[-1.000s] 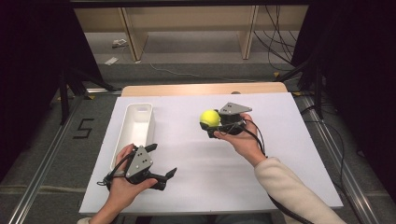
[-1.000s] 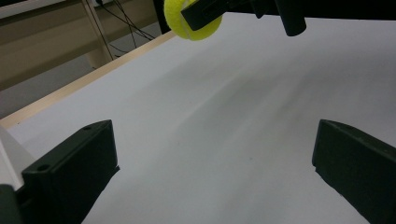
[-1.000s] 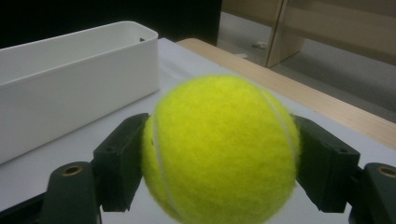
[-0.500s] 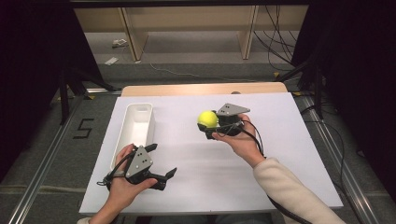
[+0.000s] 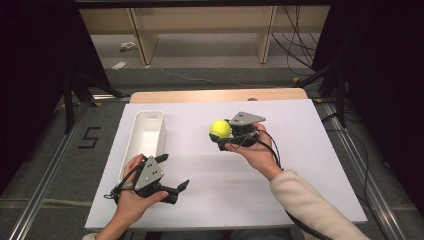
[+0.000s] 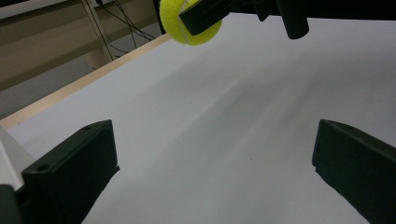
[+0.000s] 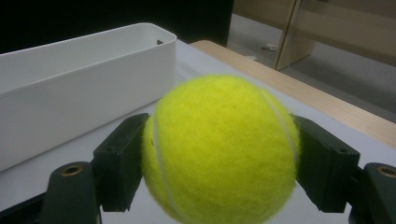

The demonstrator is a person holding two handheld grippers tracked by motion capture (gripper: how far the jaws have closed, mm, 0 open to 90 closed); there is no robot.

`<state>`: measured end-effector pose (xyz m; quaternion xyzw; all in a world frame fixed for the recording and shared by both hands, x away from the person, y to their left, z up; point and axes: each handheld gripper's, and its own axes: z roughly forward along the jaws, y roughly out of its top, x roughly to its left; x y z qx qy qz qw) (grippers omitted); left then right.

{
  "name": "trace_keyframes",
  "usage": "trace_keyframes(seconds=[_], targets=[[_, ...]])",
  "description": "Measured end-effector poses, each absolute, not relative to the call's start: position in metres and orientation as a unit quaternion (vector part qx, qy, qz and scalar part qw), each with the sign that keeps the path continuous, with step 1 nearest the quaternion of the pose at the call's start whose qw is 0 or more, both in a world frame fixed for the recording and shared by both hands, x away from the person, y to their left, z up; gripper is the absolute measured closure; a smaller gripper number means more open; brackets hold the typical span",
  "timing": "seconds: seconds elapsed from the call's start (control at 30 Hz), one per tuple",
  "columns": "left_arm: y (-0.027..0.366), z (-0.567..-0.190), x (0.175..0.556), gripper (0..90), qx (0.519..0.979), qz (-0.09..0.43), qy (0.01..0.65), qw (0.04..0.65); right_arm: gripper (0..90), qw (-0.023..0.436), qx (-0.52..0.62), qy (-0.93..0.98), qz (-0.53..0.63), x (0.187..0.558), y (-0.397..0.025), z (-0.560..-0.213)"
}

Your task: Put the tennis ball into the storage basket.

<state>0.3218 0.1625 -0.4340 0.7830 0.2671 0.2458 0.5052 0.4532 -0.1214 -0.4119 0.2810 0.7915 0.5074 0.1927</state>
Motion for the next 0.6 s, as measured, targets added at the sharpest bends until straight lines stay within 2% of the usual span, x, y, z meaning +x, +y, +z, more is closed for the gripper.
trace_keyframes(seconds=[0.6], targets=[[0.1627,-0.4338,0.3218,0.0,0.782,0.246,0.267,0.506,26.1,0.194,0.276,0.794,0.506,0.4503,-0.1169,-0.4125]])
